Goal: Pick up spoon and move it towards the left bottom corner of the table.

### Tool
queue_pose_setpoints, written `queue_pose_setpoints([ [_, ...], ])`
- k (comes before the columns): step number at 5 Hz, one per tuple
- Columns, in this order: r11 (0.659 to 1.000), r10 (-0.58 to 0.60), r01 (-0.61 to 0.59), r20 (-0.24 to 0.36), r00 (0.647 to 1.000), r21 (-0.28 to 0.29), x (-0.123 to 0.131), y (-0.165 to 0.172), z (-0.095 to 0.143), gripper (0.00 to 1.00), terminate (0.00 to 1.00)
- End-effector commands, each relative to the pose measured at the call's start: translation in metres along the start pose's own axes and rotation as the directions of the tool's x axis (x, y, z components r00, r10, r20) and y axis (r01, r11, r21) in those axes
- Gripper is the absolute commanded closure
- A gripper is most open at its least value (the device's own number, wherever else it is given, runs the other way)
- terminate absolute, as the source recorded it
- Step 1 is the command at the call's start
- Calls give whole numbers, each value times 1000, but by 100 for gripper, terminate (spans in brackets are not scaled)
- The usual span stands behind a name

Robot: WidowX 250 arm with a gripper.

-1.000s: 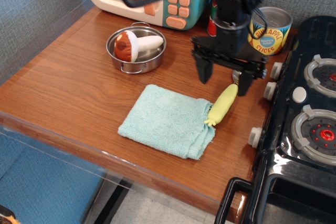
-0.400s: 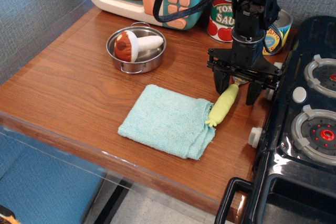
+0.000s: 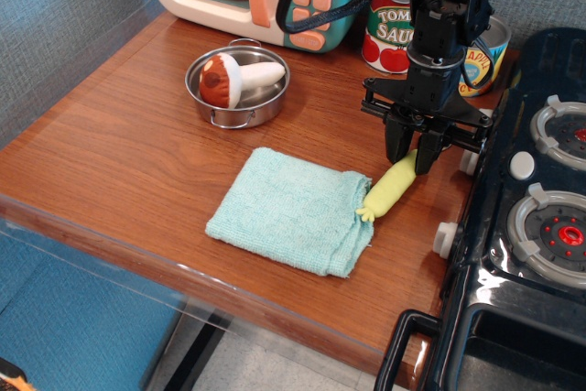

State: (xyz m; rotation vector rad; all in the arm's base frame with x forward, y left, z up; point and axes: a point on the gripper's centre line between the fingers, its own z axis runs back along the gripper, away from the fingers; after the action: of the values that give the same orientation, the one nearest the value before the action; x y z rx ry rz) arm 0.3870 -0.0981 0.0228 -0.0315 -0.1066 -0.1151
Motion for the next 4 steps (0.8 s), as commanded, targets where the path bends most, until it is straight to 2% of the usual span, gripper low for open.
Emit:
queue_pose_setpoints([
  [1, 992, -117, 124, 160, 980, -34, 41, -26, 52, 100, 0],
  [2, 991, -116, 129, 256, 960, -36, 52, -24, 93, 100, 0],
  [3, 997, -60, 70, 270, 961, -30, 35, 7, 112, 100, 0],
  [4, 996, -79, 87, 219, 972, -27, 16, 25, 94, 0, 0],
])
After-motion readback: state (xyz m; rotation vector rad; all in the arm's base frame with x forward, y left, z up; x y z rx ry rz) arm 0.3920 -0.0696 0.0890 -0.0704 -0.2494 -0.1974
